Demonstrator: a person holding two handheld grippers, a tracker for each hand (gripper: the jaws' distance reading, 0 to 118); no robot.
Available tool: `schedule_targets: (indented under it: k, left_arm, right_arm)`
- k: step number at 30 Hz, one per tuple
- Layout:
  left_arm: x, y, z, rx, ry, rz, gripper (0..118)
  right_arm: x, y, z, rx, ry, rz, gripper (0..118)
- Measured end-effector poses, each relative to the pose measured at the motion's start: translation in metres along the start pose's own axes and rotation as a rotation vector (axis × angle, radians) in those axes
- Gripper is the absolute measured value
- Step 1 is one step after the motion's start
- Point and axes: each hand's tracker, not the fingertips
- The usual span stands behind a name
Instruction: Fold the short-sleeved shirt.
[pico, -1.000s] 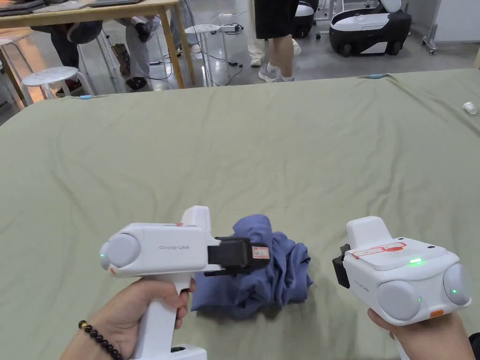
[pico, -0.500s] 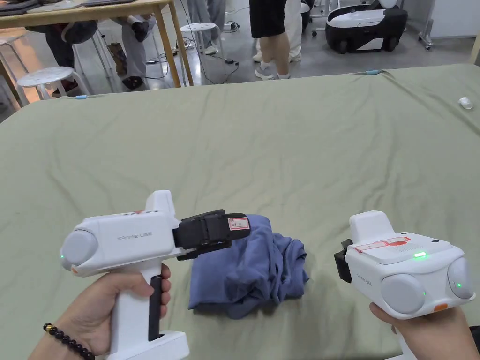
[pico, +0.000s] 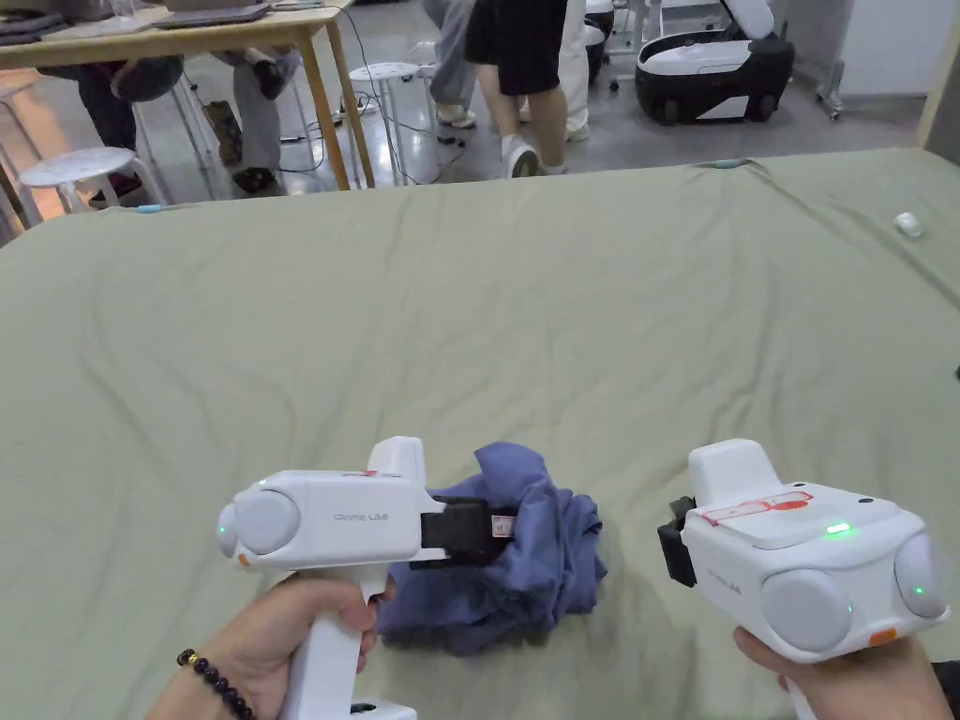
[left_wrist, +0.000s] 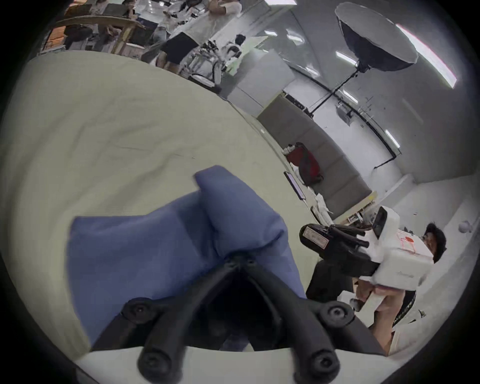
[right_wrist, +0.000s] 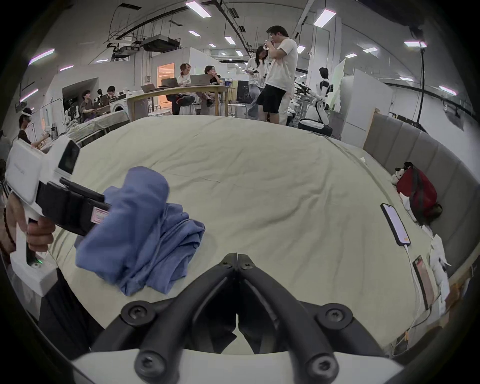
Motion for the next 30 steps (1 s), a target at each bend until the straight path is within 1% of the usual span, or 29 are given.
schedule_targets:
  k: [3,6,10,14,18,21,24,27,28,30]
  left_arm:
    - [0.007,0.001,-0.024,-0.025,-0.019,-0.005,0]
    - [0.015,-0.003,-0.04,-0.037,-0.047,0.034,0]
    - [0.015,-0.004,-0.041,-0.022,-0.055,0.043,0]
    - [0.025,-0.002,-0.014,0.025,-0.062,0.006,0]
    - [0.009,0.004,0.028,0.141,-0.071,0.04,0]
    - [-0.005,0.001,0.056,0.18,-0.021,0.055,0]
    - [-0.019,-0.009,0.077,0.183,0.028,0.077,0]
    - [-0.03,-0.02,0.092,0.181,0.066,0.088,0]
    - [-0.033,-0.023,0.095,0.179,0.068,0.093,0]
    - [-0.04,-0.03,0.102,0.179,0.077,0.112,0]
  right_arm:
    - [0.007,-0.005,0.0,-0.008,-0.02,-0.007,0]
    - [0.012,-0.009,-0.001,-0.019,-0.031,-0.02,0]
    - [0.015,-0.011,0.0,-0.026,-0.032,-0.04,0]
    - [0.008,-0.002,0.005,0.006,0.048,-0.07,0]
    - [-0.016,0.019,0.011,0.068,0.17,-0.072,0]
    - [-0.038,0.032,0.01,0.084,0.26,-0.054,0]
    - [-0.058,0.036,-0.006,0.056,0.31,-0.056,0]
    - [-0.067,0.031,-0.027,0.008,0.306,-0.059,0]
    - [-0.069,0.028,-0.033,-0.009,0.288,-0.053,0]
    - [-0.069,0.019,-0.044,-0.059,0.207,-0.026,0]
